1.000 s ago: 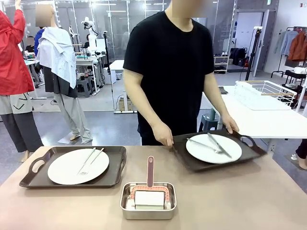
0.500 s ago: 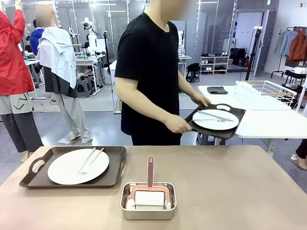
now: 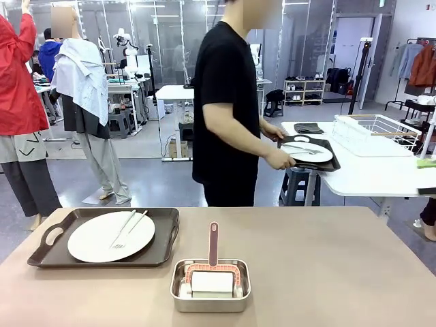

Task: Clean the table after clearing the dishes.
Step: When the left (or right) Handle tray is removed, use the left hand (or right hand) to clean the left (or right) side of the table with the Lint Roller.

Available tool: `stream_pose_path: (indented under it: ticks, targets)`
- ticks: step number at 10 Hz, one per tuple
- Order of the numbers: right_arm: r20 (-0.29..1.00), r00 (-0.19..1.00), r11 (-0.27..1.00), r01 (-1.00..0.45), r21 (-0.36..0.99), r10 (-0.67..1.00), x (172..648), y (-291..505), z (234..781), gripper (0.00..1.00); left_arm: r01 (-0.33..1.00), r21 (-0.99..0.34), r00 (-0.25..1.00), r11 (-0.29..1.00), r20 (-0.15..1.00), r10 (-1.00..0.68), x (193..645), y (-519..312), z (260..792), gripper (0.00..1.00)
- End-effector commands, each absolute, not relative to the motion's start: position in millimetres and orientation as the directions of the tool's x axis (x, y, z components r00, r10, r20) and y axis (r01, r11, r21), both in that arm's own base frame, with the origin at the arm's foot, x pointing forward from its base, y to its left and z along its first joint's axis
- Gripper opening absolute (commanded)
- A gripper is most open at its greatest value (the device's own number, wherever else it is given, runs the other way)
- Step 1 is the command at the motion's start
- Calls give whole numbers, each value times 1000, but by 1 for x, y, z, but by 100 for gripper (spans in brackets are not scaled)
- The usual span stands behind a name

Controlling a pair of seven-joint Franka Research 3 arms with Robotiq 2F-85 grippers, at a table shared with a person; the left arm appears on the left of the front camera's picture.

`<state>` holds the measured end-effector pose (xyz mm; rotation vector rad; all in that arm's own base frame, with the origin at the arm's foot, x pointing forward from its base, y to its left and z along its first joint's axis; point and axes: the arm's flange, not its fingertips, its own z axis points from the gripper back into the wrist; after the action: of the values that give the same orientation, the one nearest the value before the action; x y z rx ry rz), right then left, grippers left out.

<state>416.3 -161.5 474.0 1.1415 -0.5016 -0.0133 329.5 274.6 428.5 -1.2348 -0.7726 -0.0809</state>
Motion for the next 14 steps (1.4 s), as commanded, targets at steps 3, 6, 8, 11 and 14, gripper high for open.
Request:
stream_pose_path:
  ticks: [3, 6, 8, 11, 14]
  targets:
    - [446, 883, 524, -453, 722, 148, 468, -5, 488, 100, 454, -814, 745, 361, 569, 347, 327, 277, 429, 100]
    - [462, 797, 527, -604, 598, 390, 483, 111, 476, 100, 454, -814, 745, 361, 569, 347, 327, 277, 429, 100]
    - [465, 752, 494, -658, 568, 467, 481, 157, 461, 100, 454, -814, 745, 361, 569, 347, 327, 277, 429, 100]
    - [505, 695, 491, -719, 492, 511, 474, 182, 447, 100, 454, -814, 745, 361, 569, 347, 327, 277, 429, 100]
    - [456, 740, 478, -669, 569, 494, 474, 180, 453, 100, 454, -814, 745, 361, 569, 347, 327, 277, 429, 100]
